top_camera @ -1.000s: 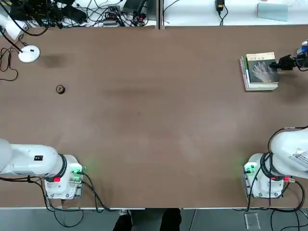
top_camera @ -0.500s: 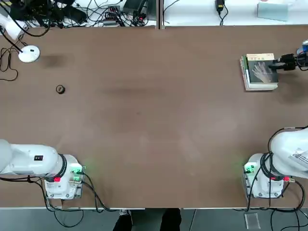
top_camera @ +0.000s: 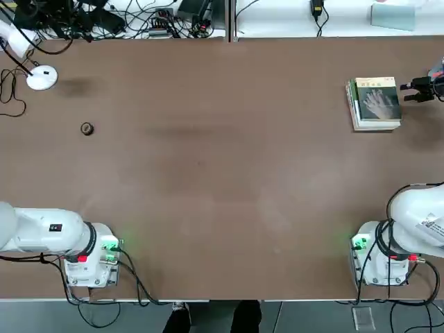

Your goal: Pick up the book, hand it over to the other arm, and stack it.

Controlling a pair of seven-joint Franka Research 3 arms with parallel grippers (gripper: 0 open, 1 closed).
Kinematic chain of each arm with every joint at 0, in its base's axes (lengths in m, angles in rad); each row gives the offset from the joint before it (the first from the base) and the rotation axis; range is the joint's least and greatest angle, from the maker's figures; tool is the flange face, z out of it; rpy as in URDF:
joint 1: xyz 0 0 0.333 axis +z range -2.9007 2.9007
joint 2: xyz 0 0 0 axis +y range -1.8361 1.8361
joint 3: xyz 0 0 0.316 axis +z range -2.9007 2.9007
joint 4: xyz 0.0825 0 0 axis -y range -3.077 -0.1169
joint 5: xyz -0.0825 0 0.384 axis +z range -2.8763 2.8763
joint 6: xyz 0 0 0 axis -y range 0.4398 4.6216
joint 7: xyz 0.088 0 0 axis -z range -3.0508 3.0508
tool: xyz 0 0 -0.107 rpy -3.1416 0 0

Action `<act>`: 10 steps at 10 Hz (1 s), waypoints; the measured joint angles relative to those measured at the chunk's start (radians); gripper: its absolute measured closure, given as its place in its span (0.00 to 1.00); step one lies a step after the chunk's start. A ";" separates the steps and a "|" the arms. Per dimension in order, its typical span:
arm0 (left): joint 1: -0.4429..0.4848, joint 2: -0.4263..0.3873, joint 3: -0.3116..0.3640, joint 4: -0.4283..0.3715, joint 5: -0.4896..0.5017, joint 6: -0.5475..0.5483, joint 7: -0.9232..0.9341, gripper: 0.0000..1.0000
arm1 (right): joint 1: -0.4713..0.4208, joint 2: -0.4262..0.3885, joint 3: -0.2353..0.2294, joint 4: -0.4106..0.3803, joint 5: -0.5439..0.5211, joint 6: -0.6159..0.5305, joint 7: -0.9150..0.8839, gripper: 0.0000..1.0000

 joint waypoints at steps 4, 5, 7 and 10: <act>0.000 -0.001 -0.001 0.000 0.000 0.001 0.000 0.00 | -0.002 -0.001 0.002 0.006 -0.018 0.000 0.024 0.00; 0.000 -0.001 -0.001 -0.001 0.000 0.001 0.000 0.00 | -0.001 -0.001 0.004 0.008 -0.030 0.000 0.038 0.00; 0.000 -0.001 -0.001 -0.002 0.000 0.004 0.000 0.00 | 0.003 -0.006 0.012 0.013 -0.075 0.000 0.070 0.00; 0.000 -0.001 -0.002 -0.006 0.000 0.011 0.000 0.00 | 0.004 -0.044 0.055 0.034 -0.197 0.032 0.175 0.00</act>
